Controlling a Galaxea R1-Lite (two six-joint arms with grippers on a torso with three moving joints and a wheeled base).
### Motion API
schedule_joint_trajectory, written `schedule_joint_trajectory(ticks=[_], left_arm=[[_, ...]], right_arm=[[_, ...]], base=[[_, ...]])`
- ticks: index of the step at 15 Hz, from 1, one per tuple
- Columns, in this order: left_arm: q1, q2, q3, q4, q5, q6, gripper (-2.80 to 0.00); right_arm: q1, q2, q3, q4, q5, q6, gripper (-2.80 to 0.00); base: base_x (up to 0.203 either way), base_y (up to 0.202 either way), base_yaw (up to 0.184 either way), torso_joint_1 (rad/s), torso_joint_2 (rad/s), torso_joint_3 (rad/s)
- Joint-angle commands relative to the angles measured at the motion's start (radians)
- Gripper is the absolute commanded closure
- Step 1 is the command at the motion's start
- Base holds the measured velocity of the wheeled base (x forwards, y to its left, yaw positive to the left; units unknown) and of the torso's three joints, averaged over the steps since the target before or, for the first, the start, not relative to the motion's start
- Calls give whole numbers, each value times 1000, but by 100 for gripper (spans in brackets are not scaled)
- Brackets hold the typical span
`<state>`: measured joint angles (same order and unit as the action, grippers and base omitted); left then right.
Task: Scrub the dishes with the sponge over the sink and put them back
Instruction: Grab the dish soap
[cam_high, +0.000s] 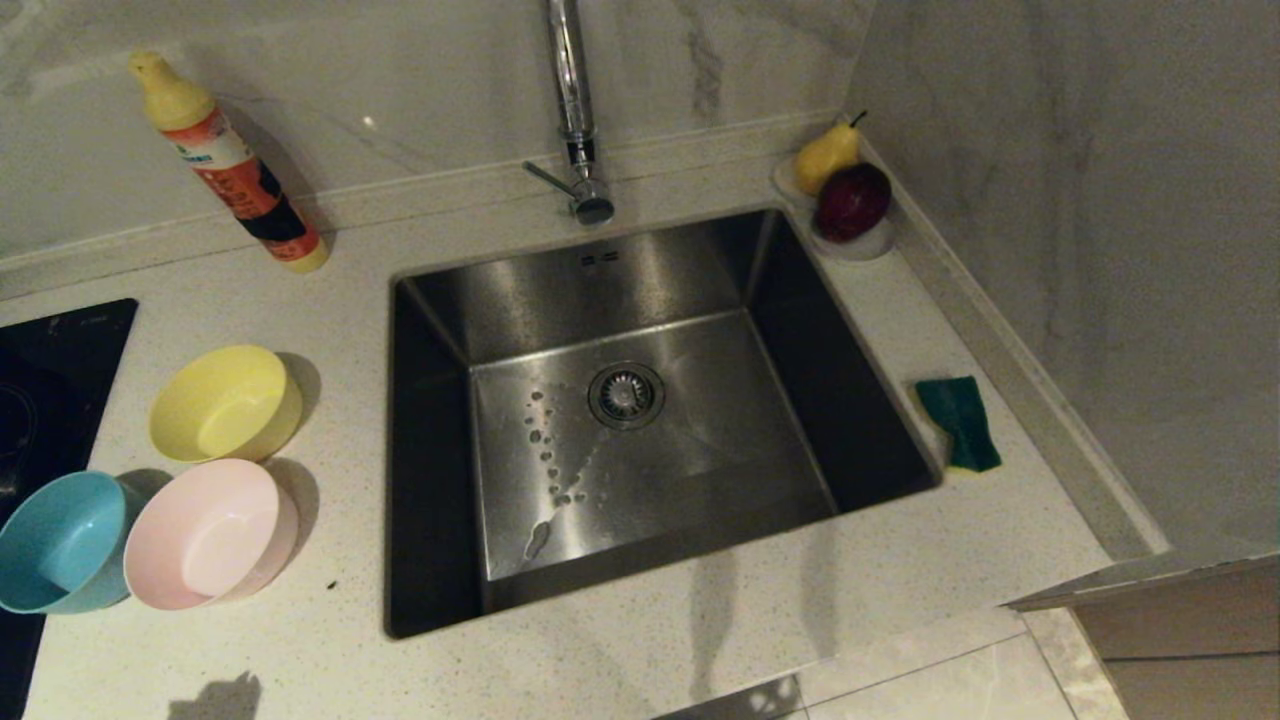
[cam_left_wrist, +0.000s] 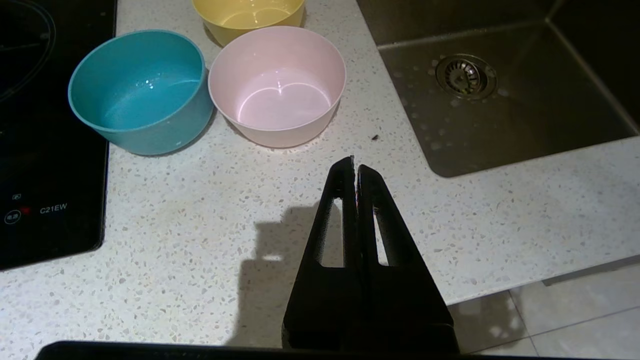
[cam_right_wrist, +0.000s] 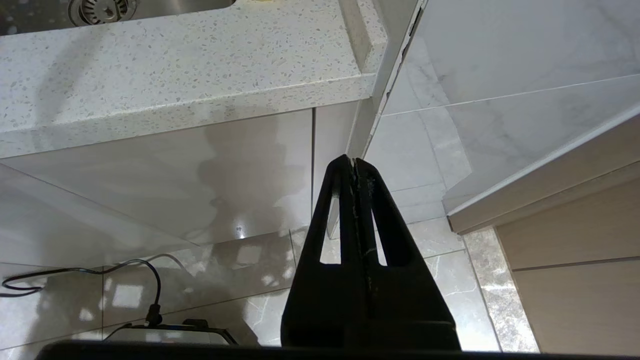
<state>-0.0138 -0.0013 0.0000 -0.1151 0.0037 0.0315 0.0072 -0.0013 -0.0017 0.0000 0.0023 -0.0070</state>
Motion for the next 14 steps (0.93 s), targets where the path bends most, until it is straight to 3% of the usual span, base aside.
schedule_joint_trajectory(ticks=[1,6,10,14], left_arm=[[0,-2,40,2,-1,16,0],[0,-1,29,18,13,15,0],[0,98,-225,52,42,10,0],[0,468,-431,18,127,-39,0]], right_arm=[[0,-2,0,0,1,-1,0],[0,-2,0,0,1,-1,0],[0,-2,0,0,1,-1,0],[0,-2,0,0,1,-1,0]], base=[[0,0,0,0,0,0],[0,0,0,0,0,0],[0,0,0,0,0,0],[0,0,0,0,0,0]])
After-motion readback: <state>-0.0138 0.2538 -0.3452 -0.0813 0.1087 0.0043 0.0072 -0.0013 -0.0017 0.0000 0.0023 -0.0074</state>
